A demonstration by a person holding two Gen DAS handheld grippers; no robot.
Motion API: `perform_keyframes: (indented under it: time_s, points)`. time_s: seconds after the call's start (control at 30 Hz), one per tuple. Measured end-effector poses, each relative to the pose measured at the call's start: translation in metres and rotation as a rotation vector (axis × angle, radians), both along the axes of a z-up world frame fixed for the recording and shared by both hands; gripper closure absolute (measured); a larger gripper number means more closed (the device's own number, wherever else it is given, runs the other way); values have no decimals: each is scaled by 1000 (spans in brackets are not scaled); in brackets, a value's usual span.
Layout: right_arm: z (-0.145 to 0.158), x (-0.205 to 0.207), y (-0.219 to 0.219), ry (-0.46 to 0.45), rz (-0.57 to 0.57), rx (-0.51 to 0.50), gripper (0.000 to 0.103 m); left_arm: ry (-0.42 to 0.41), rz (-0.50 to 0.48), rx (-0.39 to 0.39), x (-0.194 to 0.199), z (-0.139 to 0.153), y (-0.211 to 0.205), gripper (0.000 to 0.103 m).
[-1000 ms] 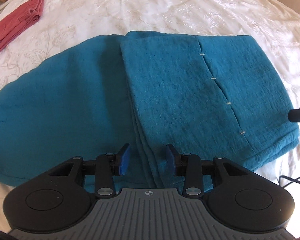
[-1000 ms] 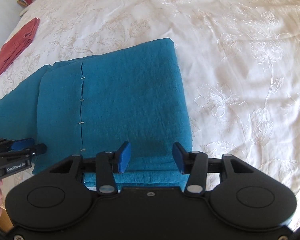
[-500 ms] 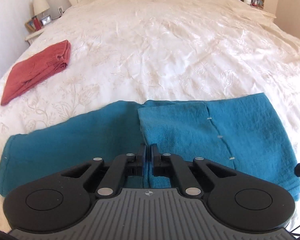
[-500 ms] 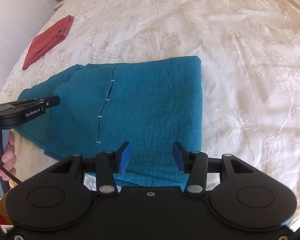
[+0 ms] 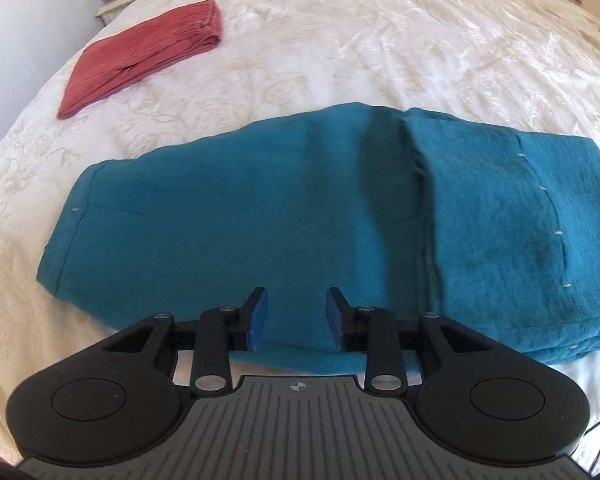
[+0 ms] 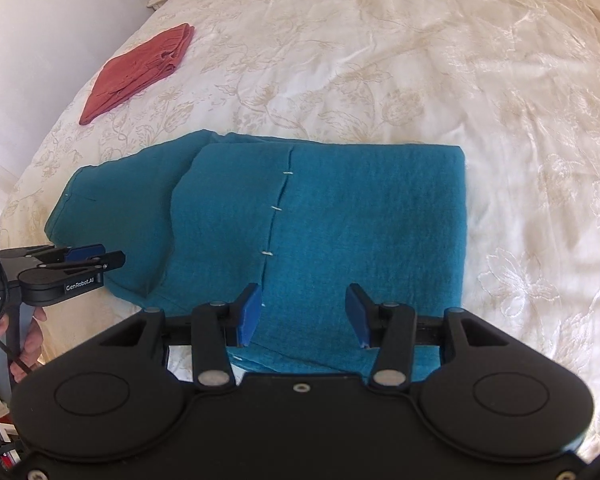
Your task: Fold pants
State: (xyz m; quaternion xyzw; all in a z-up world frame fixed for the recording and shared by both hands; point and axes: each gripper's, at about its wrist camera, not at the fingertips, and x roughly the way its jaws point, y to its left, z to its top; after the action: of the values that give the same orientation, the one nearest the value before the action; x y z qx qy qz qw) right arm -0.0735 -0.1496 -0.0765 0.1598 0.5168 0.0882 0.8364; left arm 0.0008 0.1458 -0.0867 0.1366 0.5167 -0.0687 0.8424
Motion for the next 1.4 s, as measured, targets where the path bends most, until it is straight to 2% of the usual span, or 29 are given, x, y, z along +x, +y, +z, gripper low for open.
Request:
perform_keyframes:
  time_s: [0.37, 0.4, 0.43, 0.47, 0.53, 0.6, 0.73, 0.8, 0.83, 1.0, 1.07, 1.2, 1.4]
  points:
    - [-2, 76, 109, -46, 72, -42, 50, 34, 79, -18, 27, 0, 104, 71]
    - [-7, 84, 116, -35, 61, -44, 53, 38, 82, -24, 29, -1, 112, 71]
    - [-15, 92, 122, -15, 47, -41, 62, 41, 82, -28, 31, -1, 117, 71]
    - [-23, 99, 126, 9, 34, -40, 65, 44, 80, -34, 32, -2, 123, 71]
    - [-41, 112, 133, 57, -5, -51, 65, 59, 79, -48, 36, -6, 132, 70]
    - [-57, 121, 136, 98, -48, -54, 64, 77, 88, -74, 39, -11, 142, 59]
    - [-67, 124, 140, 137, -113, -38, 54, 103, 100, -123, 40, -20, 156, 52]
    - [-65, 120, 144, 137, -110, -51, 49, 120, 109, -138, 42, -28, 163, 41]
    - [-63, 118, 147, 139, -104, -59, 47, 126, 116, -152, 44, -31, 166, 40]
    - [-58, 110, 157, 153, -80, -86, 47, 97, 151, -267, 55, -36, 179, 37]
    - [-57, 107, 159, 160, -76, -84, 47, 95, 161, -289, 63, -39, 181, 35]
    - [-55, 104, 165, 176, -65, -89, 47, 109, 235, -373, 68, -41, 191, 33]
    - [-50, 96, 169, 179, -53, -83, 47, 108, 224, -377, 81, -53, 188, 30]
